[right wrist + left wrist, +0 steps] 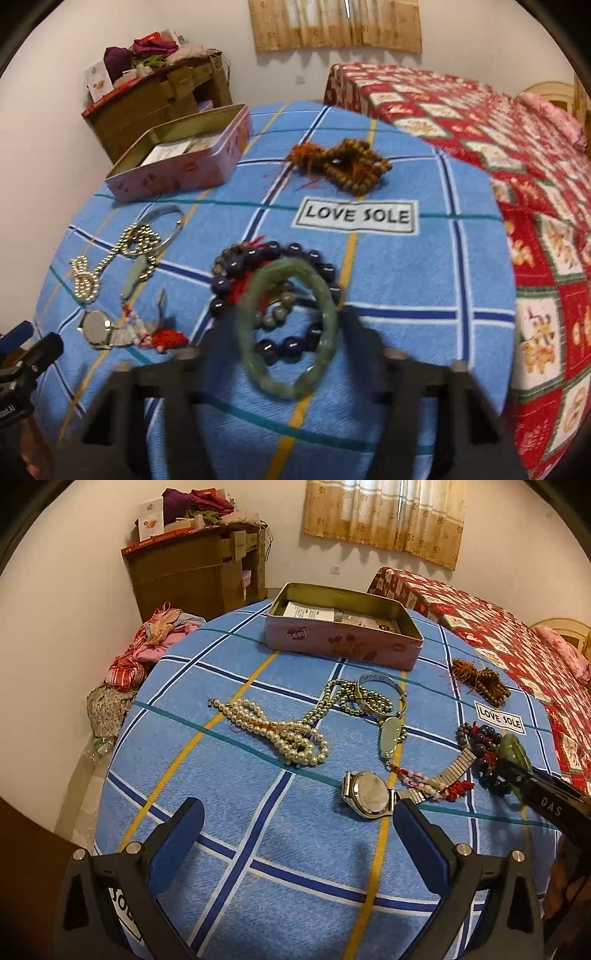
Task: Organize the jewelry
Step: 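Grasp the green jade bangle with the right tool while the left tool grasps the pearl necklace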
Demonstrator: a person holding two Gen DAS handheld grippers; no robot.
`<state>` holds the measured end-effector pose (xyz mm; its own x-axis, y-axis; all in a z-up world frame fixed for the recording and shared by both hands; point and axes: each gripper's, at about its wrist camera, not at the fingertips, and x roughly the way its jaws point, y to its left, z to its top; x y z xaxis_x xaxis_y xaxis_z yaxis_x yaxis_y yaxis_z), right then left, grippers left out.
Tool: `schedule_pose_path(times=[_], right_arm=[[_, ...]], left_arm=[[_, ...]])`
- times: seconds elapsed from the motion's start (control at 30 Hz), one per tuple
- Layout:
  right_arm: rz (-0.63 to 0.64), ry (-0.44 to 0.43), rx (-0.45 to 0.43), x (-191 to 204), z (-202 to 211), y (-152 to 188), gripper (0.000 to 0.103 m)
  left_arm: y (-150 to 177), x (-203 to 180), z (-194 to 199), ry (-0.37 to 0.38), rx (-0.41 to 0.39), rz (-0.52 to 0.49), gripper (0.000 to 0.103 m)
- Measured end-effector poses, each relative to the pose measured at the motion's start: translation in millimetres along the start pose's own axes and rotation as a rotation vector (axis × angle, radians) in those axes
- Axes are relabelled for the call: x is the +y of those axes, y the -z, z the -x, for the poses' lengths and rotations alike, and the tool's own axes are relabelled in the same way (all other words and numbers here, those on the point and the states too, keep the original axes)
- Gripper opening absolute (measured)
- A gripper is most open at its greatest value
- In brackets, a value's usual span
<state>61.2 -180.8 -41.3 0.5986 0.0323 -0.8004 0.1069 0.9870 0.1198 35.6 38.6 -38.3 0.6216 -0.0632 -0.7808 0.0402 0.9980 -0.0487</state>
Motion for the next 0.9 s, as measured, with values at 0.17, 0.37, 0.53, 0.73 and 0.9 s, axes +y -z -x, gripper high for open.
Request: schedule_pose_path(times=[0.17,0.37,0.53,0.73,0.9], right_arm=[[-0.056,-0.03,-0.041,-16.3,9.9,-4.8,0.023],[-0.106,-0.056,-0.095,-31.1,23.6,-6.8,0.023],[-0.119,-0.088,-0.118,-37.3,32.7,-6.5,0.023],[-0.108,-0.101,-0.148,-31.2,41.4,-13.3,0.023],[-0.058,-0.098,-0.168,-15.3,43.9,-11.9,0.023]], left_arm=[[-4.3,6.9,-3.3,-0.005,-0.006,0.025,0.102],[-9.1,12.2,-5.8,0.014,-0.01,0.062,0.102],[-11.4,11.7,-6.6,0.003,-0.023,0.046,0.102],[-16.3,33.5,-10.8,-0.002,-0.029,0.121,0.102],[-25.7,56.3,-18.3,-0.007,-0.026,0.195,0.102]])
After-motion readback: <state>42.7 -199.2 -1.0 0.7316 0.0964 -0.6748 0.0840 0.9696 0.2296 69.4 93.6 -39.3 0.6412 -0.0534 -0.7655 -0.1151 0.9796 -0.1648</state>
